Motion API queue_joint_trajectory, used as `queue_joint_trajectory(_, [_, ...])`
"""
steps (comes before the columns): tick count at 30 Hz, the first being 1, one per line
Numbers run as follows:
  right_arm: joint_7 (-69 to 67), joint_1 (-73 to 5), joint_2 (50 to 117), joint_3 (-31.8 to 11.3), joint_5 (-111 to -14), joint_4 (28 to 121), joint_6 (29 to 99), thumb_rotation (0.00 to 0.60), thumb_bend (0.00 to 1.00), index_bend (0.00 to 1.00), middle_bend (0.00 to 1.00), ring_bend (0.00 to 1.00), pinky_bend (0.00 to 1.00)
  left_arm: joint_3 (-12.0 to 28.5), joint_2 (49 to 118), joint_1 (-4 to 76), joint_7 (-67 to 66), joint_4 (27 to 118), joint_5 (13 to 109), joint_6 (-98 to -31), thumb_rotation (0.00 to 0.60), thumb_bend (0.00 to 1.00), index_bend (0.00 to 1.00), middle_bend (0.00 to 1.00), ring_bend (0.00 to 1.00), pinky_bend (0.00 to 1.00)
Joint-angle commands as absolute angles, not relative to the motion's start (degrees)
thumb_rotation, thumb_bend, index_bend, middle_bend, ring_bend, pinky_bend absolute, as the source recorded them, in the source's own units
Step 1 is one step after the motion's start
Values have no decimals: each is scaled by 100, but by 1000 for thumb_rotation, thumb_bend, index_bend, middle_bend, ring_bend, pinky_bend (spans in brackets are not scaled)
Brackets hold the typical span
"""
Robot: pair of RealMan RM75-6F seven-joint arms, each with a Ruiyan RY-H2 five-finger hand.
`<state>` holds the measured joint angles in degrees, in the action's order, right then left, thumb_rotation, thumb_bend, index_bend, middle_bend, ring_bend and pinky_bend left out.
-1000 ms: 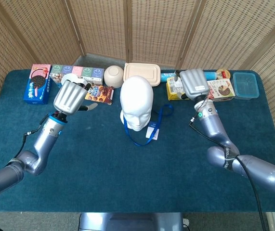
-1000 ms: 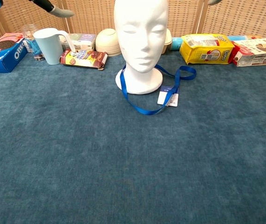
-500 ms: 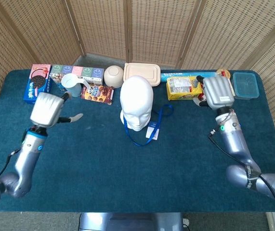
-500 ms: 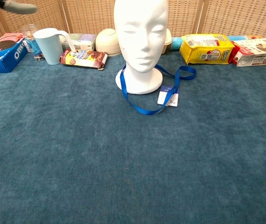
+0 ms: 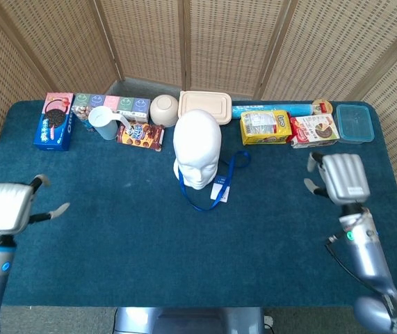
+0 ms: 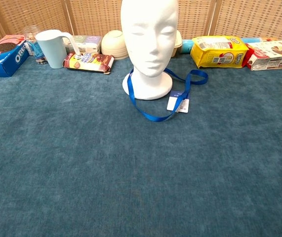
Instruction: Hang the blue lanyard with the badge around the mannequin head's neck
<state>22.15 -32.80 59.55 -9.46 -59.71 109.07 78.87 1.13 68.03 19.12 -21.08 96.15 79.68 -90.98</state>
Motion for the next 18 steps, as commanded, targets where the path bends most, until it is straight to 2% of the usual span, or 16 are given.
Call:
queue_joint_trajectory(1, [2328,-2817,5904,-649,-6194,11112,8321,600,275,584,870,967,977,-193,6716,1436,-1882,9658,8188,-9465,240,86,458,869,810,914])
queue_joint_trajectory(9, [2483,-2016,6052,-193,-6708,11221,9040,600,296,589,827,919,946,-572,6686,687,-1780,9637,8280,-9784,274,88,467,826,759,825])
queue_joint_trajectory(12, [2523,-1729,6105,-64,-6894,11223,9299,600,303,592,817,905,946,-696,6674,448,-1743,9625,8312,-9841,307,89,487,806,726,775])
queue_joint_trajectory(18, [2587,-1314,6213,81,-7156,11141,9595,600,306,603,800,884,945,-721,6754,153,-1656,9496,8437,-9971,358,105,528,783,697,714])
